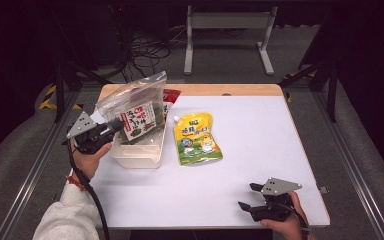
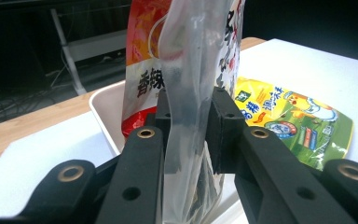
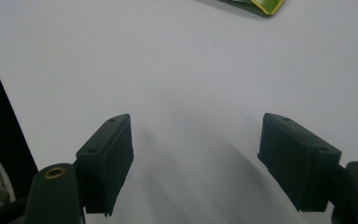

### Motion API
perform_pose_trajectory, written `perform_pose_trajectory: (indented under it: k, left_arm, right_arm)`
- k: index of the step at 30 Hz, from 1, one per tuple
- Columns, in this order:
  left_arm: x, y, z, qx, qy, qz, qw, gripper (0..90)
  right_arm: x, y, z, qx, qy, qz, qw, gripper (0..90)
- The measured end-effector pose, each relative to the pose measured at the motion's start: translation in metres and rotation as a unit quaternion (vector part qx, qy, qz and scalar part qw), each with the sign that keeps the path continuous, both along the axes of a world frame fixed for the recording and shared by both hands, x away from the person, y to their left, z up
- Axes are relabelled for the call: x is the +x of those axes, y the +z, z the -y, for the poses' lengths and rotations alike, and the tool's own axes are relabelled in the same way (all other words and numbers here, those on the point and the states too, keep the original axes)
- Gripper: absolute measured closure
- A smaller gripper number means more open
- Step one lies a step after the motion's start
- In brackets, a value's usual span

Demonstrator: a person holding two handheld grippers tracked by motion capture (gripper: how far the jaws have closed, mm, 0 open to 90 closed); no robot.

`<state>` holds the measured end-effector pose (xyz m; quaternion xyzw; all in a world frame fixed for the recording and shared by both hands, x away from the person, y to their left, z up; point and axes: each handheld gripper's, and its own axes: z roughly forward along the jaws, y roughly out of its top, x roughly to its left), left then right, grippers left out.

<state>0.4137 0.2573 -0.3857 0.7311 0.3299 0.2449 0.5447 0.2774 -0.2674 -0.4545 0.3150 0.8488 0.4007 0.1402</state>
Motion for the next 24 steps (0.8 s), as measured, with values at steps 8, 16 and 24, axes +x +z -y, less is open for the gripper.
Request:
perform_pose_trajectory:
  k: [8, 16, 24]
  left_arm:
    - [-0.001, -0.005, -0.001, -0.011, -0.007, -0.002, 0.9999, 76.7]
    - [-0.003, -0.009, -0.001, -0.002, 0.007, -0.008, 0.9999, 67.9]
    - [-0.016, -0.009, -0.006, 0.014, 0.027, -0.008, 0.9995, 55.9]
  right_arm:
    - [0.002, 0.000, -0.003, -0.002, 0.004, 0.000, 1.0000, 25.8]
    - [0.005, 0.002, -0.004, 0.003, 0.007, 0.002, 1.0000, 25.8]
    - [0.013, 0.004, -0.005, 0.011, 0.003, 0.005, 0.9999, 26.3]
